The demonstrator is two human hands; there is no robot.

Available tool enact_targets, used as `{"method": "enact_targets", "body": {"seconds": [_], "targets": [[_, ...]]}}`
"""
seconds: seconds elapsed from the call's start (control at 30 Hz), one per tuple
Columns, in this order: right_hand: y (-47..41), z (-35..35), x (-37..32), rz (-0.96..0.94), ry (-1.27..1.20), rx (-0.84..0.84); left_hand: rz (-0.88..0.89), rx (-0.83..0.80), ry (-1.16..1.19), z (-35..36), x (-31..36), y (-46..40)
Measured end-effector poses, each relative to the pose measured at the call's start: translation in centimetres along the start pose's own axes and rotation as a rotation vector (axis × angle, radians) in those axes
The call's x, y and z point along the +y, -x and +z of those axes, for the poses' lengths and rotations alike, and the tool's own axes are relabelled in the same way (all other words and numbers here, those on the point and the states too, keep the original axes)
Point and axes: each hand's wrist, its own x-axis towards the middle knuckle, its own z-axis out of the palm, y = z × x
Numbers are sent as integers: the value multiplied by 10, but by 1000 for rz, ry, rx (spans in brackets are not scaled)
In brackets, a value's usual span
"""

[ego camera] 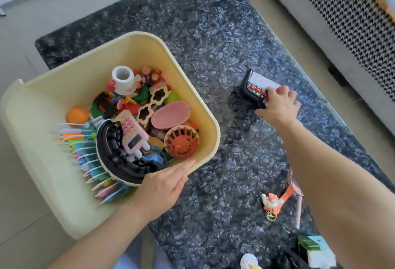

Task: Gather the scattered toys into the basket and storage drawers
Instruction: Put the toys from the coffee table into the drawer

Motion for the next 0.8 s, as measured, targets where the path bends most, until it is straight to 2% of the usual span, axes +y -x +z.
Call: {"method": "enact_targets", "body": {"seconds": [0.07,0.17,0.3,0.47,0.57,0.63,0.7,0.8], "targets": [[3,7,2,35,-56,-39,-2,5,-8,0,1,0],[15,18,8,26,-292,-15,3,9,-19,0,2,-1],[42,21,11,-30,-363,31,9,6,-6,1,0,0],[106,-8,-12,4,-757,287,12,33,-1,2,-2,2],[146,-48,-42,-140,-828,359,-33,13,25,-1,2,0],[170,-69,-70,-295,-811,292,-113,-25,101,-5,5,0],[188,-77,-101,-376,-752,167,-153,19,165,-13,6,3],[199,-63,-142,-348,-621,21,-217,104,179,-34,2,15]]}}
